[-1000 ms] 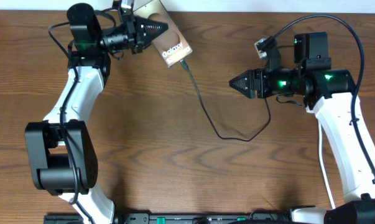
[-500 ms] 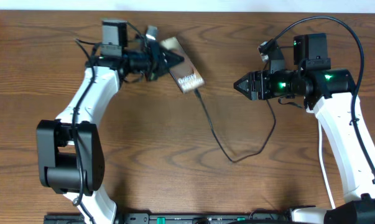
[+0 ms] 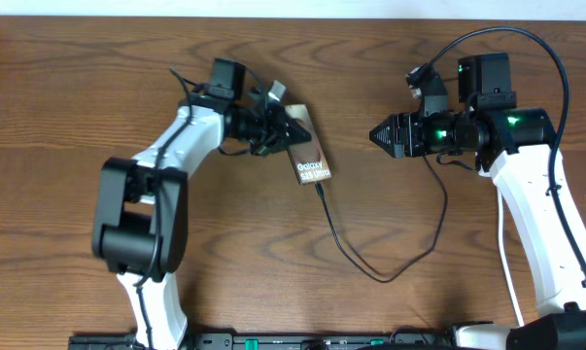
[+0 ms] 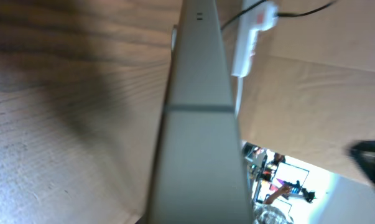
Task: Plug charger to phone and switch on socket
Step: 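Lower the phone with the left gripper onto the table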
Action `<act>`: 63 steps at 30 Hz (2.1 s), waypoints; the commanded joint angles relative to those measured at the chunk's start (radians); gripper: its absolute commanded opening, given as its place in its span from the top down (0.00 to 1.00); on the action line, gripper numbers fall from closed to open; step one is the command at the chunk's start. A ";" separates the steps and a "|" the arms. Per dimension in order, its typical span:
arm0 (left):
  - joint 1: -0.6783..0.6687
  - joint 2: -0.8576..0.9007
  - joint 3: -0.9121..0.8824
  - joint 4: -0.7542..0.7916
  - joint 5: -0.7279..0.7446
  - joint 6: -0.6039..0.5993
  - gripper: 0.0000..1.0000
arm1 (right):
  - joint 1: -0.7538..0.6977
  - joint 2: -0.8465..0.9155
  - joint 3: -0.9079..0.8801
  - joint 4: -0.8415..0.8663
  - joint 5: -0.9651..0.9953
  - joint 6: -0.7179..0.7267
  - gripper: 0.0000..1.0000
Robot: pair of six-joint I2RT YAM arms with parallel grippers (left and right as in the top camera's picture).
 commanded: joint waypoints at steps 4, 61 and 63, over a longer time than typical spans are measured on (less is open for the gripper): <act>-0.006 0.062 0.018 -0.002 -0.079 0.038 0.93 | -0.001 -0.002 0.013 -0.005 0.017 -0.004 0.34; -0.007 0.077 -0.014 -0.040 -0.360 0.003 0.56 | -0.001 -0.002 0.012 -0.035 0.066 -0.004 0.32; -0.007 0.077 -0.014 -0.056 -0.391 0.003 0.56 | -0.001 -0.002 0.012 -0.035 0.066 -0.004 0.32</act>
